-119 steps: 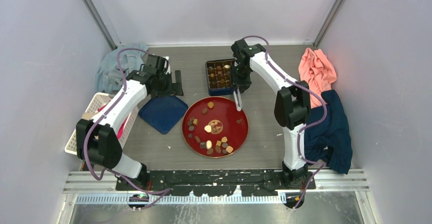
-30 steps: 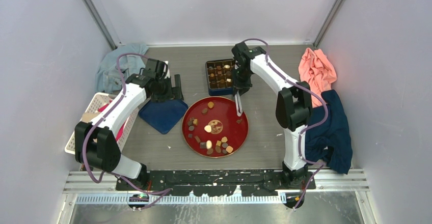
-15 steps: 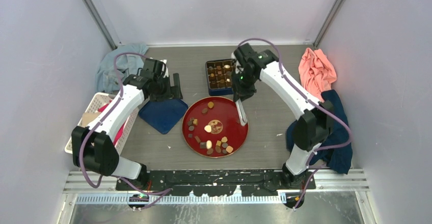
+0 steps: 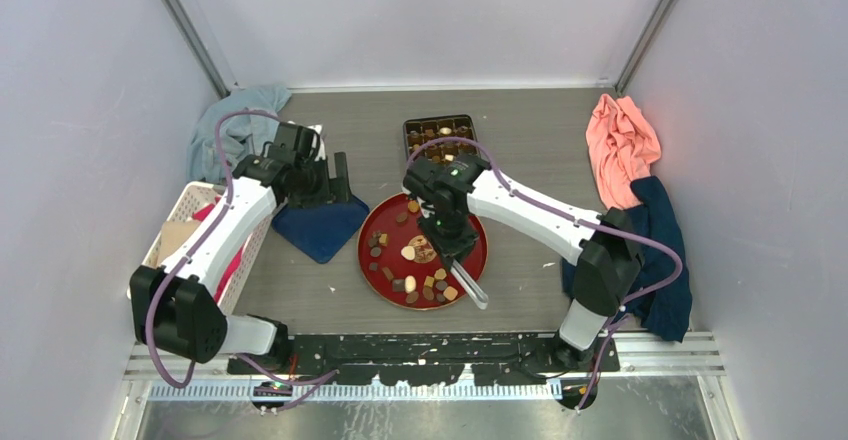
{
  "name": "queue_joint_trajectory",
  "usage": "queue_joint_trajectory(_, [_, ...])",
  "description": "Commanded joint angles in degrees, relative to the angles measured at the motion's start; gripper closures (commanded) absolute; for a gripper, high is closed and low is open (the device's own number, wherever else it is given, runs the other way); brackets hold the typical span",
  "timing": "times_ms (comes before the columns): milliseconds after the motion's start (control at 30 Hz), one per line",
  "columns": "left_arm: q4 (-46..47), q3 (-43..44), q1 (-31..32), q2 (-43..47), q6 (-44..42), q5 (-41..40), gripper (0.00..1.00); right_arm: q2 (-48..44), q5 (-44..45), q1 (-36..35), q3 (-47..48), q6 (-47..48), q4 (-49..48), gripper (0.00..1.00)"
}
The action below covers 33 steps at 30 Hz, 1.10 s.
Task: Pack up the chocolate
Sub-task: Pick up the fake chocolate from the plate.
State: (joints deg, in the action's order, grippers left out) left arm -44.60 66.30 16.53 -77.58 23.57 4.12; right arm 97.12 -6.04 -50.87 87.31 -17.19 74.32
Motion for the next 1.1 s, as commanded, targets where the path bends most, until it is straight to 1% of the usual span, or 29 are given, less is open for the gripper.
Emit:
queue_joint_trajectory(0, [-0.8,0.5,-0.4,2.8,-1.6,-0.5,0.13,-0.1,1.5,-2.3,-2.3,-0.9,-1.4,0.66])
queue_joint_trajectory(167, [-1.6,1.5,-0.4,2.9,-1.1,-1.8,0.12,1.3,0.3,-4.6,-4.7,0.1,-2.0,0.64])
queue_joint_trajectory(367, [-1.5,1.5,-0.4,2.9,0.2,-0.7,0.12,3.8,2.3,-6.4,-6.4,1.1,-3.6,0.60])
queue_joint_trajectory(500, [-1.7,1.7,-0.4,3.4,-0.4,-1.6,0.12,5.6,2.8,-6.8,-7.0,0.9,-4.6,0.58])
queue_joint_trajectory(667, [-2.0,1.6,-0.4,4.1,-1.2,-1.7,0.12,6.5,4.1,-6.9,-6.7,0.9,-4.8,0.54])
queue_joint_trajectory(833, [-1.8,0.9,-0.4,4.6,-1.4,-1.2,0.12,7.6,4.4,-7.0,-6.0,0.4,-5.4,0.53])
queue_joint_trajectory(1067, [-2.1,0.8,-0.4,5.1,-2.6,-1.5,0.12,10.7,4.4,-6.9,-2.3,1.6,-5.4,0.53])
